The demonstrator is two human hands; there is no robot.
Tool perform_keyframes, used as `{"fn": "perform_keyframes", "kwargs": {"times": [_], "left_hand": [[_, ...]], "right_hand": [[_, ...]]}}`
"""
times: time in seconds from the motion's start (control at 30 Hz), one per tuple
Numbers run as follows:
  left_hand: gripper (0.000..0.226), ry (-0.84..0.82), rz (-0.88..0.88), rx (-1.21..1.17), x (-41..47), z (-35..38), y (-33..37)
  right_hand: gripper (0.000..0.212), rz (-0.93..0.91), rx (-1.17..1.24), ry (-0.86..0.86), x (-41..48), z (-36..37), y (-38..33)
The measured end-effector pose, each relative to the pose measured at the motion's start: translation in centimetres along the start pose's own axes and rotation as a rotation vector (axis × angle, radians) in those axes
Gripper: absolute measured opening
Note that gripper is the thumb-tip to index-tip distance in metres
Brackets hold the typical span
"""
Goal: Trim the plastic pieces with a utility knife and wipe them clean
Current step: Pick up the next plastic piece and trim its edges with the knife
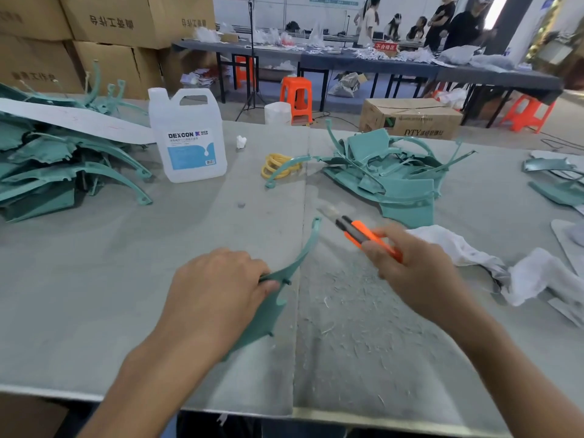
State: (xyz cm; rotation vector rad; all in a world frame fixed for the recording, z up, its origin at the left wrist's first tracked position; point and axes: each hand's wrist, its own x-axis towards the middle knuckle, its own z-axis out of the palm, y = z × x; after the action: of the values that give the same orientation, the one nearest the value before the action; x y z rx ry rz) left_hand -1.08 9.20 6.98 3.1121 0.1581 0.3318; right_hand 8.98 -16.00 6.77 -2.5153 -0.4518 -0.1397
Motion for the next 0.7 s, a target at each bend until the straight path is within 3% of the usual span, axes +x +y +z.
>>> {"fn": "perform_keyframes", "kwargs": {"times": [0.13, 0.3, 0.47, 0.7], "left_hand": [[0.043, -0.073, -0.019, 0.097, 0.8, 2.0, 0.2], [0.045, -0.013, -0.081, 0.096, 0.6, 3.2, -0.6], [0.042, -0.061, -0.06, 0.175, 0.7, 3.5, 0.0], [0.05, -0.004, 0.001, 0.229, 0.1, 3.6, 0.1]], "right_hand": [[0.026, -0.066, 0.01, -0.137, -2.7, 3.0, -0.7], [0.029, -0.121, -0.007, -0.182, -4.2, 4.2, -0.7], [0.029, -0.164, 0.014, -0.228, -4.6, 4.2, -1.7], [0.026, -0.086, -0.05, -0.173, -0.4, 4.8, 0.6]]}}
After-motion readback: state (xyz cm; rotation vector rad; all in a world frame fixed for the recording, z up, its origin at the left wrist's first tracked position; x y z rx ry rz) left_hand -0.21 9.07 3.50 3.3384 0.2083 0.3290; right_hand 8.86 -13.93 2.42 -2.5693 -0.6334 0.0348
